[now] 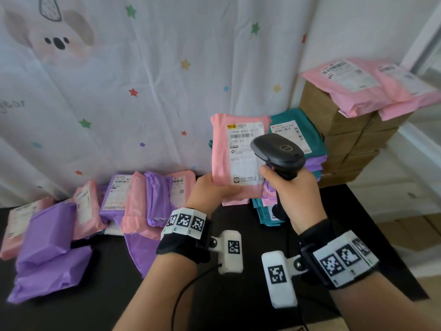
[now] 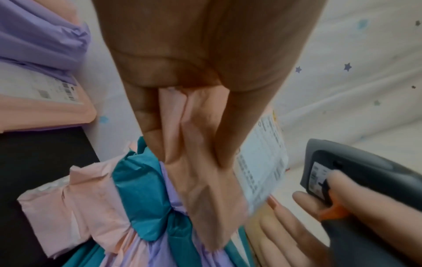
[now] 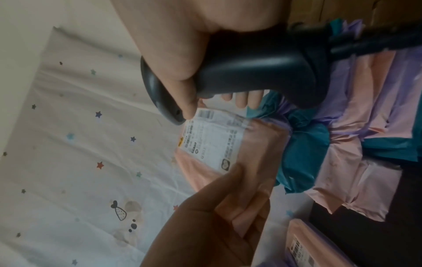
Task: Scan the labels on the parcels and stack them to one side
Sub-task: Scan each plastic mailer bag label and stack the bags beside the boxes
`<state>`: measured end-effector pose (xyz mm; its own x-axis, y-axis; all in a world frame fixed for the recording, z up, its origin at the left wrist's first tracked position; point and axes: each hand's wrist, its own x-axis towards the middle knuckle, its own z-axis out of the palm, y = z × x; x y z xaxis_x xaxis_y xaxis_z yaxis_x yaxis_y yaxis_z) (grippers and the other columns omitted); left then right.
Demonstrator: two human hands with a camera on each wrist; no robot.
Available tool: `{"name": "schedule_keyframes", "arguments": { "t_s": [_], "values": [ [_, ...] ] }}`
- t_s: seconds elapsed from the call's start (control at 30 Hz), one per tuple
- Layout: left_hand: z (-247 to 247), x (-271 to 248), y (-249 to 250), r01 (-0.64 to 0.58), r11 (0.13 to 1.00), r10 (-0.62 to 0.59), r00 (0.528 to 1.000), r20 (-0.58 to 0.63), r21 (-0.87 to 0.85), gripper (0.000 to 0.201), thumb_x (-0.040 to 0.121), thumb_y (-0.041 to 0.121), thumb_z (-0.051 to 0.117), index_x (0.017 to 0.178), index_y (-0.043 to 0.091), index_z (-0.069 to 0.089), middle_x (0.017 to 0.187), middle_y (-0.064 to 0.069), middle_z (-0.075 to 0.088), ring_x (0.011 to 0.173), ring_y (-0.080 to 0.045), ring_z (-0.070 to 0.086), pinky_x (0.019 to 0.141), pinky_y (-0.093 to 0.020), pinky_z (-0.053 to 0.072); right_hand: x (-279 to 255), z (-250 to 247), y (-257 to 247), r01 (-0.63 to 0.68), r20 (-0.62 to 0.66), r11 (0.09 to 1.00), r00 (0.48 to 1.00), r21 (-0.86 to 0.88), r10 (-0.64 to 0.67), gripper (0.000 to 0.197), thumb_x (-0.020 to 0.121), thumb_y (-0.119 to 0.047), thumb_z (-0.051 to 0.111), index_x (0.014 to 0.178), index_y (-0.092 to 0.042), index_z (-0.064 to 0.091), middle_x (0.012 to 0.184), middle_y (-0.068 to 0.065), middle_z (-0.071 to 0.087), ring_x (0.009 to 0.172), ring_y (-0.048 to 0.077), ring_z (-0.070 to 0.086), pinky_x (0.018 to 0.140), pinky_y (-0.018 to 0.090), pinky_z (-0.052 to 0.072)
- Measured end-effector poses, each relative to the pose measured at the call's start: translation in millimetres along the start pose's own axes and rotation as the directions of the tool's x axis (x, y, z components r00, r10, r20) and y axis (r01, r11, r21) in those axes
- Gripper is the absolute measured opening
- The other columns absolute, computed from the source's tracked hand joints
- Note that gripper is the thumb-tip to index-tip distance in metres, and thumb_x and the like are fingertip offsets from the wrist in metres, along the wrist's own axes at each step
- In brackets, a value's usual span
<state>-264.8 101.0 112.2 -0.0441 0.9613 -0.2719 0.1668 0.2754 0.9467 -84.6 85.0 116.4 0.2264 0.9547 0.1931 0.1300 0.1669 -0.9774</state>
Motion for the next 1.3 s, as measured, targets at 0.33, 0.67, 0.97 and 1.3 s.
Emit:
{"name": "schedule_keyframes", "arguments": {
  "t_s": [0.33,0.67,0.97,1.3],
  "values": [
    [-21,10,7,-0.093,0.984,0.127,0.965,-0.231,0.152,0.038,0.073,0.011,0.078,0.107,0.0,0.065,0.098,-0.011,0.071,0.089,-0.026,0.068,0.081,-0.038,0.055,-2,25,-9,-0.085,0.054,0.996,0.995,0.012,0.084,0.017,0.082,-0.031,0.077,0.095,-0.02,0.073,0.073,-0.01,0.072,0.073,0.008,0.068,0.074,0.039,0.06],
    [-22,15,4,-0.087,0.979,0.135,0.955,-0.264,0.183,0.037,0.076,0.012,0.076,0.109,0.003,0.064,0.097,-0.006,0.069,0.086,-0.023,0.065,0.075,-0.032,0.053,-2,27,-13,-0.104,0.074,0.994,0.992,-0.011,0.105,0.014,0.082,-0.031,0.078,0.092,-0.022,0.072,0.069,-0.006,0.072,0.069,0.01,0.069,0.069,0.033,0.06],
    [-16,17,3,-0.089,0.974,0.144,0.952,-0.27,0.208,0.028,0.076,0.012,0.075,0.102,0.009,0.064,0.091,-0.003,0.068,0.08,-0.02,0.064,0.073,-0.033,0.055,-4,19,-19,-0.09,0.072,0.996,0.993,0.001,0.089,0.007,0.084,-0.028,0.076,0.089,-0.026,0.072,0.074,-0.003,0.074,0.074,0.012,0.071,0.077,0.049,0.06],
    [15,16,41,-0.174,0.97,0.21,0.953,-0.219,0.172,0.027,0.072,0.015,0.078,0.095,0.009,0.065,0.085,-0.004,0.071,0.074,-0.018,0.067,0.062,-0.027,0.056,3,-17,-19,-0.039,0.003,0.997,0.999,0.07,0.039,0.006,0.085,-0.023,0.076,0.089,-0.025,0.072,0.075,0.003,0.073,0.067,0.017,0.07,0.063,0.032,0.061]
  ]
}}
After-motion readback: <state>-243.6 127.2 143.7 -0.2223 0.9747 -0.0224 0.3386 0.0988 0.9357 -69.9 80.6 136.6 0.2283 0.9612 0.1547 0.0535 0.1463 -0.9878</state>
